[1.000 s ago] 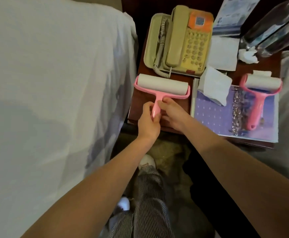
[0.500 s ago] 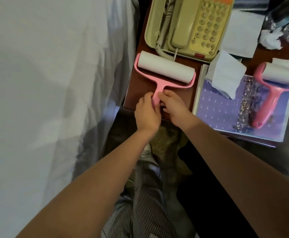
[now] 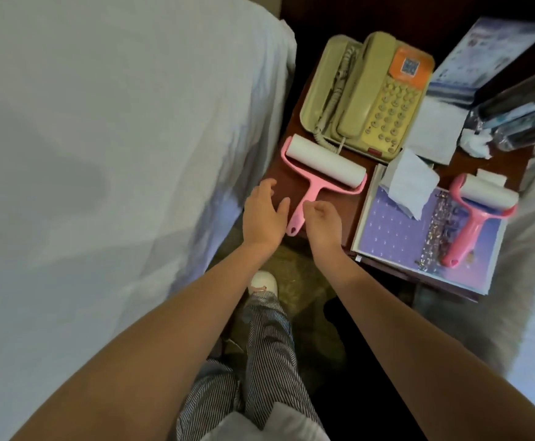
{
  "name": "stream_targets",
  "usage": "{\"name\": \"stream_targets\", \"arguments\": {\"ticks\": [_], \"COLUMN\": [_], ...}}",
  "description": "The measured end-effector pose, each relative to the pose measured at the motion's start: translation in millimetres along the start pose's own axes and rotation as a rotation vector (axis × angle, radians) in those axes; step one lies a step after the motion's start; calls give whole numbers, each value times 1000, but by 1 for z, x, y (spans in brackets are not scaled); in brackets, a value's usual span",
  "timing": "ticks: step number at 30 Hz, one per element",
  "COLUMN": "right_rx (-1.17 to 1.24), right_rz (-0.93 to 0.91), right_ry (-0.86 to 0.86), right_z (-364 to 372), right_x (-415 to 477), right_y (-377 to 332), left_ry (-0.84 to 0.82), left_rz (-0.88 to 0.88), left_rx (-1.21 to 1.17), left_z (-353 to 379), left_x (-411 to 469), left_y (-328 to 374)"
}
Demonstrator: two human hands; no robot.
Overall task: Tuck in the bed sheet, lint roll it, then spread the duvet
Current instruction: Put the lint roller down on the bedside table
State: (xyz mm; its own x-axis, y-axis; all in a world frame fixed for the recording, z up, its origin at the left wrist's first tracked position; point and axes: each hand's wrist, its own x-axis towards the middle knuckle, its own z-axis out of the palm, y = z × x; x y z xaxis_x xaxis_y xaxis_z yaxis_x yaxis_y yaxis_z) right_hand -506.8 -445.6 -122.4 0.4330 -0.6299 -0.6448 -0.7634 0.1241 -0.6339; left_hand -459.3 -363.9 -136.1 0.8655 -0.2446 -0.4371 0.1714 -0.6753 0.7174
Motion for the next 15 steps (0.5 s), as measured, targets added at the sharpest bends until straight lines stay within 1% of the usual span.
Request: {"name": "stream_targets", "arguments": {"ticks": [3,6,9,13,15], "right_rx": [13,-13,-40,-98,-101], "right_rz": [-116,-253,-363,-527,-607], "right_ry": [-25,-105,-230,-458,-563], "right_z": [8,19,37,78,101], "right_x": [-29,-59,-94,-160,-202], "right_y": [-32,-68,-107,-156,-176], "left_ry": [53,149,293,540,651], "left_rz": [4,-4,-44,-101,-103], "left_rx": [-78,-173,-246,-330,-366], "left_z": [-36,-82,-135,-223,-268], "left_x": [-10,-25,-42,-78,-104], "left_y": [14,29,34,29,24]}}
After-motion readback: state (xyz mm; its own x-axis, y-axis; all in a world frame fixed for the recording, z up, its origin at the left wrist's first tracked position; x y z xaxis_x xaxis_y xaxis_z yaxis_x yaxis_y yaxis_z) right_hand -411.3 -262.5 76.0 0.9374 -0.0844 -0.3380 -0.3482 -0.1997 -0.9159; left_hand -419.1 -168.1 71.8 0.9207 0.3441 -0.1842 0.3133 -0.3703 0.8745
